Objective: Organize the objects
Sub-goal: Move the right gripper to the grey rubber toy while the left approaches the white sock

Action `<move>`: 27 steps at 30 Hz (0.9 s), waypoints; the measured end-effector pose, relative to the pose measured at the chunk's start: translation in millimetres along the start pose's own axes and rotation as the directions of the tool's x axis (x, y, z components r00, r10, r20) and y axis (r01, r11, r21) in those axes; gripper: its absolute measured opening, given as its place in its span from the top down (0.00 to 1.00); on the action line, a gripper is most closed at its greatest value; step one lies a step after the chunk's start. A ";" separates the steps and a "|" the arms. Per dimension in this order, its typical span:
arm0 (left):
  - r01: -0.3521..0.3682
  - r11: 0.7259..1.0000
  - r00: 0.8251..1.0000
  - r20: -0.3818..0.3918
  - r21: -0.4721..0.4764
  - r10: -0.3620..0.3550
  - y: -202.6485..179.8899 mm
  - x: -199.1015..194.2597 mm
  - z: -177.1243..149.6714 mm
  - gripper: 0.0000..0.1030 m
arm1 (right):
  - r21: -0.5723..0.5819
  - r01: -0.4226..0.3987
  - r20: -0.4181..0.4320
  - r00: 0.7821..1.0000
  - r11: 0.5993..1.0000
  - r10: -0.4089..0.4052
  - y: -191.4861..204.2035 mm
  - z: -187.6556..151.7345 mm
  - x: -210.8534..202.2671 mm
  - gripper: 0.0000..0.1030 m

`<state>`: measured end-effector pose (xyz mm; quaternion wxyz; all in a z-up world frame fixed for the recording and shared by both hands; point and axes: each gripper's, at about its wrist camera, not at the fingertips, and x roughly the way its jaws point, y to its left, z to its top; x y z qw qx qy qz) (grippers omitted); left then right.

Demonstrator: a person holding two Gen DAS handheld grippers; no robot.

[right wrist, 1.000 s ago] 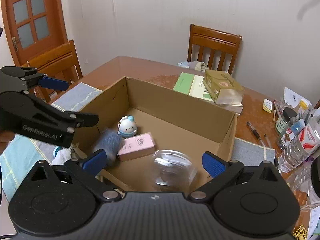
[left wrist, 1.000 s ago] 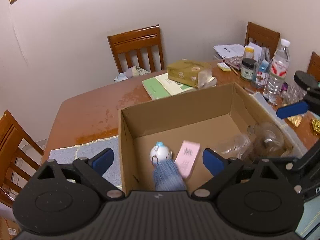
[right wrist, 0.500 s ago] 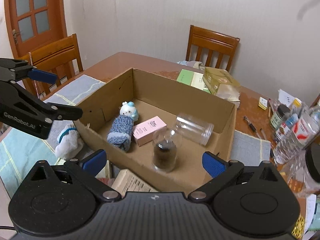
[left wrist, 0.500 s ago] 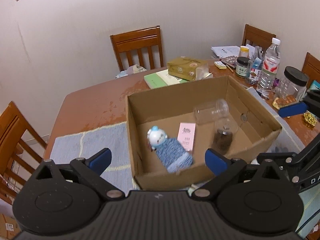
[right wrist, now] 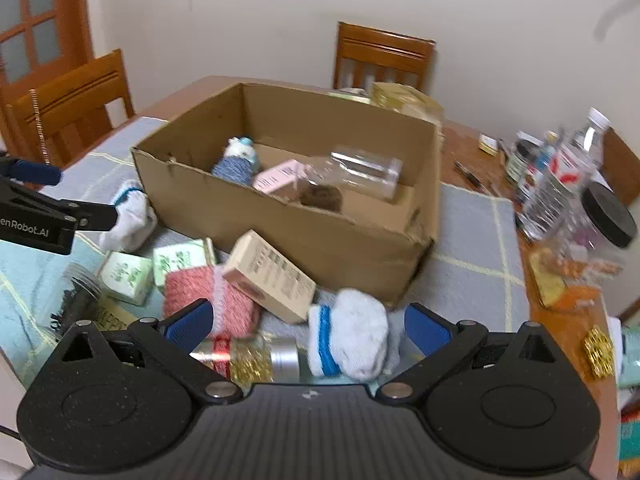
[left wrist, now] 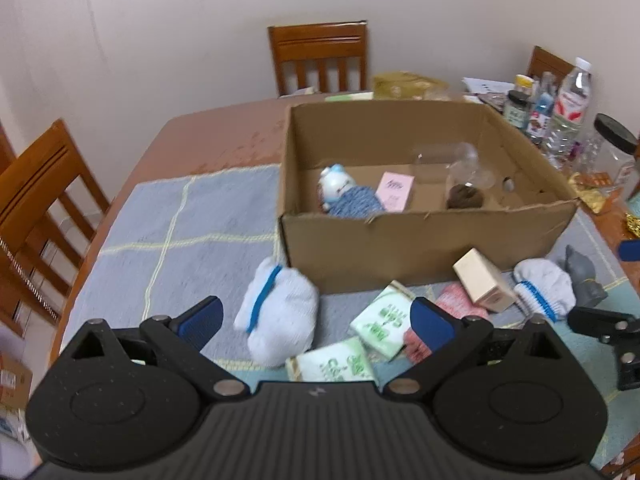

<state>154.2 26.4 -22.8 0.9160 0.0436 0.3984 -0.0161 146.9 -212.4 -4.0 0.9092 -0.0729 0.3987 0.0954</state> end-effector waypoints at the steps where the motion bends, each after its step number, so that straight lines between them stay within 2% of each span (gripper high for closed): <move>1: -0.001 1.000 1.000 -0.001 -0.005 0.001 1.1 0.3 -2.2 0.03 | 0.011 0.018 -0.001 1.000 1.000 -0.018 0.2 -2.4 -1.3 0.00; 5: 0.002 1.000 1.000 -0.026 0.005 -0.002 2.8 3.7 -12.4 0.03 | 0.082 0.088 -0.014 0.996 0.993 -0.087 1.1 -14.0 -5.8 0.00; 9: 0.064 0.997 0.996 -0.059 0.035 -0.062 4.3 7.3 -19.7 0.03 | 0.166 0.138 -0.053 0.990 0.976 -0.130 1.1 -29.6 -9.6 0.00; 15: 0.096 0.995 0.993 -0.080 0.034 -0.093 5.4 12.9 -21.9 0.03 | 0.205 0.201 -0.116 0.977 0.958 -0.181 -3.7 -48.4 -8.7 0.00; 22: 0.062 0.998 0.992 -0.105 -0.017 -0.064 -5.3 24.3 -19.6 0.03 | 0.125 0.189 -0.153 0.974 0.974 -0.169 -37.4 -53.1 10.9 0.00; 27: -0.028 0.999 0.992 -0.123 -0.047 0.022 -11.8 30.6 -15.3 0.03 | 0.045 0.128 -0.168 0.979 0.991 -0.119 -67.1 -54.7 31.6 0.00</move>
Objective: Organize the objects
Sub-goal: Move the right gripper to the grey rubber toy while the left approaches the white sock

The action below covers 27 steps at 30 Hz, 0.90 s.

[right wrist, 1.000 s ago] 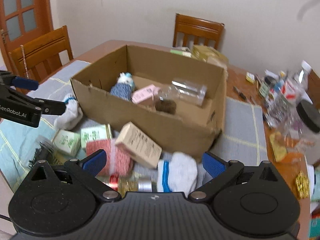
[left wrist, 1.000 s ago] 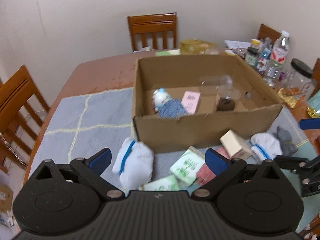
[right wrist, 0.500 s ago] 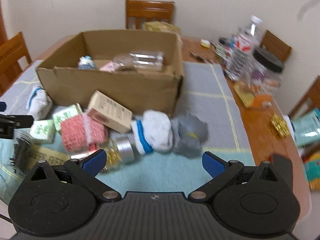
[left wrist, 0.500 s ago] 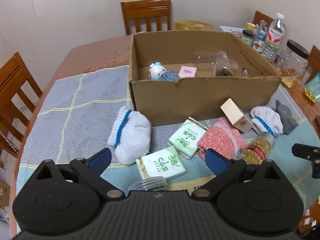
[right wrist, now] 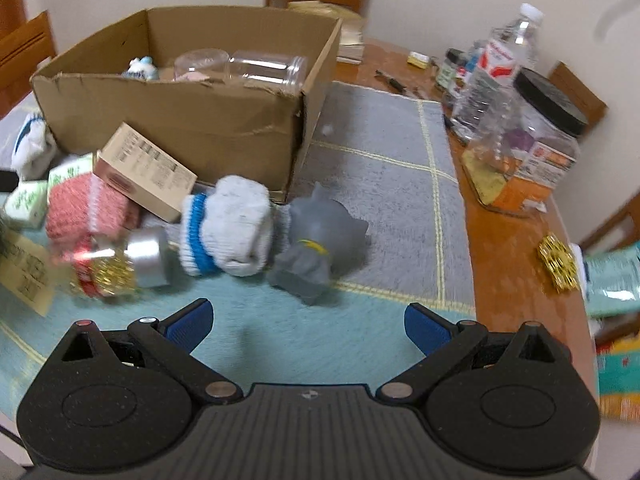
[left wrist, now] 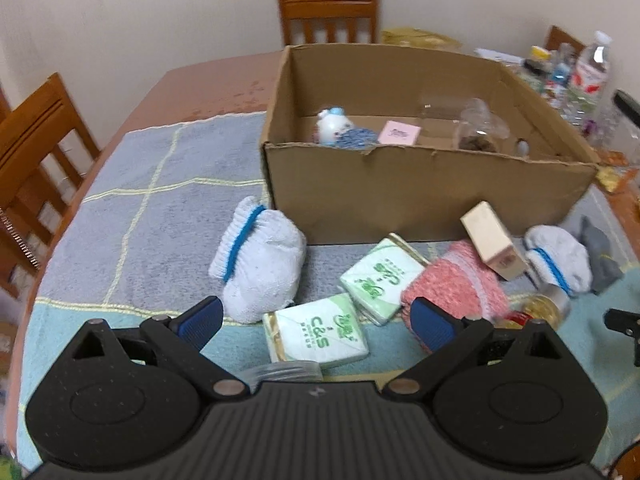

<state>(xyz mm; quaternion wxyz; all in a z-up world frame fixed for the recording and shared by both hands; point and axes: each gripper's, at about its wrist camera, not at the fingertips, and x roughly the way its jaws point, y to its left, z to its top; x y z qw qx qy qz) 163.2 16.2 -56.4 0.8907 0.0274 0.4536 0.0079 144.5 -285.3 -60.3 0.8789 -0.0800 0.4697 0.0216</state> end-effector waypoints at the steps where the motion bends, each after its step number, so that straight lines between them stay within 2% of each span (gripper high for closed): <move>1: -0.017 1.000 1.000 -0.006 -0.013 0.017 -1.0 1.4 1.2 0.03 | -0.018 -0.015 -0.007 1.000 1.000 0.014 -5.2 0.3 5.6 0.00; 9: -0.095 0.990 0.995 -0.038 -0.105 0.091 -2.1 6.2 7.0 0.03 | -0.135 -0.146 -0.031 0.989 0.980 0.143 -35.1 3.0 36.2 0.00; 15: -0.134 0.980 0.991 -0.051 -0.149 0.127 -2.6 5.5 9.4 0.03 | -0.236 -0.232 -0.050 0.973 0.944 0.226 -46.7 10.5 53.7 0.00; 22: -0.163 0.974 0.986 -0.054 -0.156 0.156 -4.9 4.2 10.3 0.03 | -0.364 -0.343 -0.075 0.937 0.866 0.340 -53.8 20.1 67.3 0.00; 27: -0.168 0.971 0.985 -0.062 -0.168 0.159 -2.5 6.4 11.8 0.03 | -0.465 -0.419 -0.095 0.900 0.780 0.426 -56.9 30.0 75.7 0.00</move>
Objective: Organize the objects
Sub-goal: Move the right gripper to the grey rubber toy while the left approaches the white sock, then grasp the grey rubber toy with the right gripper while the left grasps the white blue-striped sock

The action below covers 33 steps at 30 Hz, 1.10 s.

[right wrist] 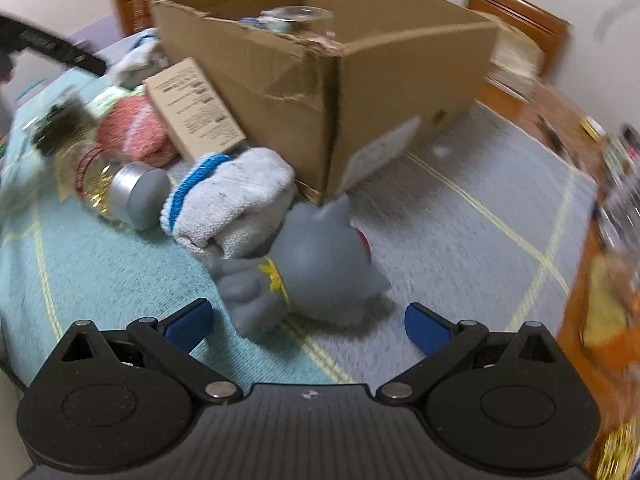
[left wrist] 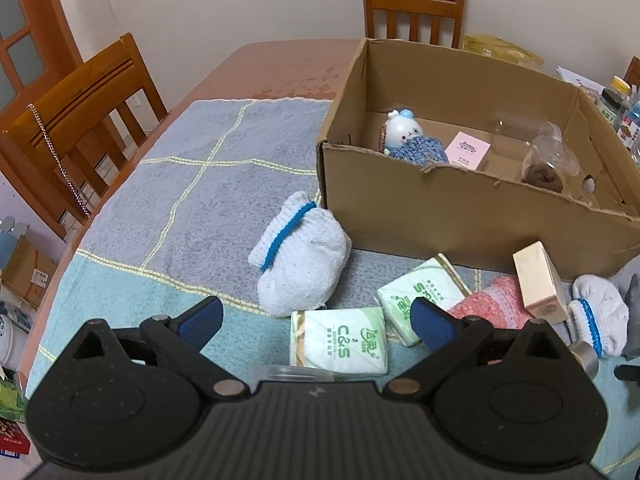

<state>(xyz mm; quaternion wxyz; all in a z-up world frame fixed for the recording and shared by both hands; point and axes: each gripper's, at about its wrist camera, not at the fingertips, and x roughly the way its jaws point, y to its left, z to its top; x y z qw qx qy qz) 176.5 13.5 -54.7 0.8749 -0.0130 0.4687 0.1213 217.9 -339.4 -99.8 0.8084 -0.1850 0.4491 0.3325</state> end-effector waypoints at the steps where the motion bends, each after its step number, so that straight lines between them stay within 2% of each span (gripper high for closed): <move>1: 0.002 1.000 1.000 -0.004 -0.002 -0.002 0.8 1.2 0.9 0.03 | -0.031 -0.020 0.003 1.000 0.999 0.020 -1.7 1.1 0.9 0.00; 5: 0.016 1.000 1.000 -0.011 0.002 -0.016 4.9 8.6 4.5 0.03 | -0.142 -0.092 0.009 0.995 0.986 0.095 -8.2 5.5 4.4 0.00; 8: 0.018 1.000 1.000 -0.012 -0.007 -0.018 11.2 17.8 7.8 0.03 | -0.181 -0.116 -0.013 0.993 0.977 0.116 -8.8 11.2 6.8 0.00; 13: 0.046 0.997 0.999 0.017 -0.063 -0.045 28.0 33.4 13.9 0.06 | -0.181 -0.118 -0.053 0.993 0.976 0.110 -7.3 18.2 9.0 0.00; 18: 0.134 0.989 0.991 -0.006 -0.067 -0.134 39.4 56.4 18.5 0.07 | -0.173 -0.114 -0.057 0.993 0.978 0.105 -6.8 17.2 8.4 0.00; 21: 0.130 0.990 0.991 -0.021 -0.048 -0.131 38.2 69.5 20.7 0.08 | -0.167 -0.110 -0.062 0.993 0.980 0.101 -5.5 18.5 8.8 0.00; 23: 0.144 0.988 0.988 -0.044 -0.062 -0.147 38.6 77.7 21.4 0.17 | -0.174 -0.112 -0.067 0.993 0.978 0.102 -3.7 19.4 9.0 0.00; 25: 0.162 0.984 0.983 -0.069 -0.080 -0.167 38.9 86.4 20.7 0.17 | -0.189 -0.118 -0.071 0.992 0.975 0.106 -2.6 20.1 9.0 0.00; 27: 0.155 0.986 0.986 -0.055 -0.056 -0.158 35.7 87.4 20.1 0.17 | -0.203 -0.126 -0.080 0.991 0.971 0.111 -2.0 22.0 9.4 0.00; 30: 0.154 0.987 0.986 -0.053 -0.038 -0.156 32.6 89.5 22.3 0.17 | -0.217 -0.139 -0.093 0.988 0.966 0.121 -3.0 24.3 8.0 0.05; 33: 0.149 0.988 0.987 -0.054 -0.046 -0.151 32.7 90.4 24.0 0.19 | -0.223 -0.141 -0.096 0.988 0.964 0.123 -2.9 27.5 5.0 0.15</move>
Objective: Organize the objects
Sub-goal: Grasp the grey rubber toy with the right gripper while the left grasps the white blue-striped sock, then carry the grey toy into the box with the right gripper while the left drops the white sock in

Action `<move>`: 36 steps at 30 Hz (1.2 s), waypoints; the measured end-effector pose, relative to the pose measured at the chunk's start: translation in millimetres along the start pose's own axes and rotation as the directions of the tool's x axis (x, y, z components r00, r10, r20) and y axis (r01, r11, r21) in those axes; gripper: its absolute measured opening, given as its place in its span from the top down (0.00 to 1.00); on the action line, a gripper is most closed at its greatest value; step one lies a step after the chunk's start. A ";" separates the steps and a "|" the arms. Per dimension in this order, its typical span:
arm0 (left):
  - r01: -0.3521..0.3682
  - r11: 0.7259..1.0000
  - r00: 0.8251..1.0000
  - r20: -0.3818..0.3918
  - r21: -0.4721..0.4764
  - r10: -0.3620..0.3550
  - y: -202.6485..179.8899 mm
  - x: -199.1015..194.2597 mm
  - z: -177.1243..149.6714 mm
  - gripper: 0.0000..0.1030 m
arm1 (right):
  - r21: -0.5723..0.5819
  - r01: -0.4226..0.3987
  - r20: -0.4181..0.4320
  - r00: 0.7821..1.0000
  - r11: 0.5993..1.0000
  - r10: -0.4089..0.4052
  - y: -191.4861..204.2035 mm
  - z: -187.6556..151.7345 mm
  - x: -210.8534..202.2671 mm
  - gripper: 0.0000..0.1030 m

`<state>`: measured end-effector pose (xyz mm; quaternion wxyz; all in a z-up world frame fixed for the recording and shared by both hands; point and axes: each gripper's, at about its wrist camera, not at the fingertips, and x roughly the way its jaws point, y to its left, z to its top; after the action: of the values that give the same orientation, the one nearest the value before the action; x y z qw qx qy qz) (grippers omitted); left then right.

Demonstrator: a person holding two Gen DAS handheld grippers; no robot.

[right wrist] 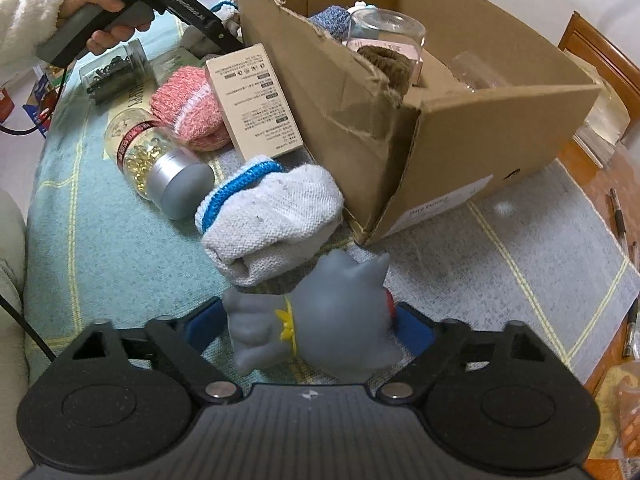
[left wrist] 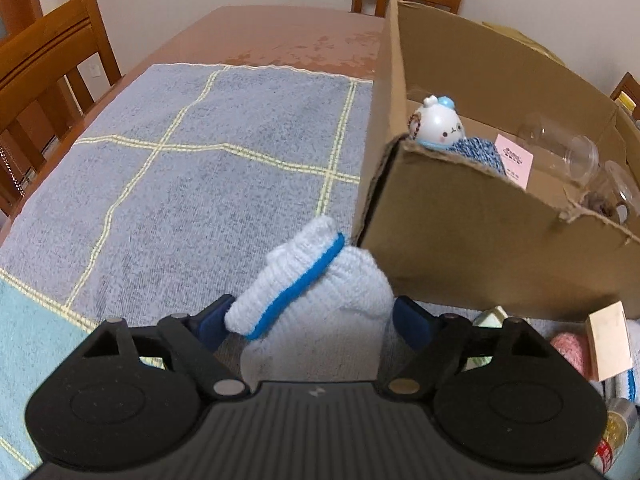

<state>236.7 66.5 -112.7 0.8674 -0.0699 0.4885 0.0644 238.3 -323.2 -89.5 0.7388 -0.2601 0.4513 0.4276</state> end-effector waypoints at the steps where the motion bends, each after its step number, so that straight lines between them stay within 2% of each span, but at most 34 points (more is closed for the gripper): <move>1: -0.003 1.000 1.000 0.001 -0.002 0.003 0.0 -0.9 -0.1 0.22 | 0.000 0.001 -0.003 1.000 1.000 -0.001 0.0 0.9 -0.9 0.18; 8: -0.005 1.000 1.000 -0.001 -0.023 0.005 4.4 -5.6 1.0 0.31 | 0.012 0.016 -0.022 1.000 1.000 -0.015 1.4 3.3 -2.5 0.23; 20: 0.018 1.000 1.000 -0.001 -0.012 -0.019 7.6 -22.8 1.4 0.34 | 0.149 0.054 -0.018 0.999 0.987 -0.052 0.8 5.3 -17.0 0.23; 28: 0.032 0.999 0.999 0.017 0.017 -0.033 9.1 -39.8 8.3 0.34 | 0.285 0.116 -0.043 0.993 0.952 -0.108 -2.7 9.7 -26.3 0.23; 36: 0.041 0.996 0.999 0.010 0.077 -0.042 5.5 -72.7 14.5 0.34 | 0.386 0.111 -0.010 0.993 0.916 -0.116 -3.0 22.5 -55.7 0.23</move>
<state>210.5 71.5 -43.3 0.8734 -0.0465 0.4839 0.0279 238.3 -329.5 -29.7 0.8020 -0.1325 0.5058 0.2887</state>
